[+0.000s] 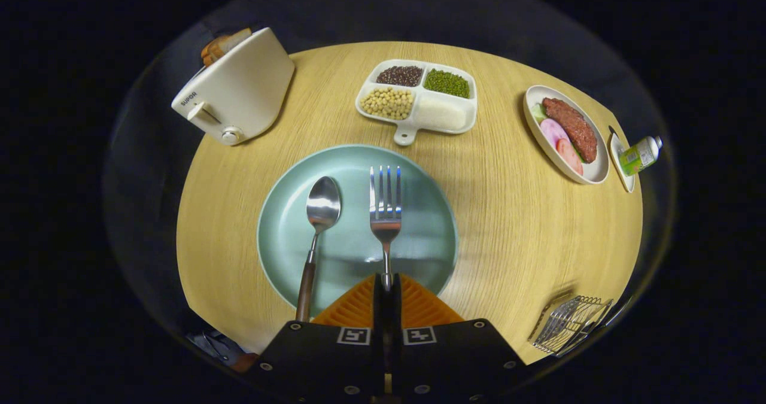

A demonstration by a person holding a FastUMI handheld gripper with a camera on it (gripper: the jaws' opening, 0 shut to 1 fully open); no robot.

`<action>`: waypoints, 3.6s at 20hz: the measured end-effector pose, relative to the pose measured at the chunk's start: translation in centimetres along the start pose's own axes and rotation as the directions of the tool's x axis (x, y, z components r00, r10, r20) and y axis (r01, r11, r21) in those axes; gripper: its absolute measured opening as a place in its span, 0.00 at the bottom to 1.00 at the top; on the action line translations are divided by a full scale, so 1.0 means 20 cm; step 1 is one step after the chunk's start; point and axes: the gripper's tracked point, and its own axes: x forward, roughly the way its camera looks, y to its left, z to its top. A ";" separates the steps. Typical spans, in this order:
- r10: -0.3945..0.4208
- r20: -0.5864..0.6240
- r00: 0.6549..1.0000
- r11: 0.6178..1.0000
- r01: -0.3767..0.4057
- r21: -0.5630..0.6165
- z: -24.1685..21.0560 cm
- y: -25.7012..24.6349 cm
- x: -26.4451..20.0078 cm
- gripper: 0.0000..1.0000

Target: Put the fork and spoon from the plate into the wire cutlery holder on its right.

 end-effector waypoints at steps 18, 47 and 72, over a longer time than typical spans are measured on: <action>-0.125 0.172 0.977 0.983 0.099 0.152 -0.30 -0.92 -0.84 0.05; -0.118 -0.206 0.971 0.993 0.121 0.000 -0.81 -1.32 -0.60 0.13; -0.178 0.851 0.495 0.983 0.050 0.176 0.41 -0.68 -1.32 0.88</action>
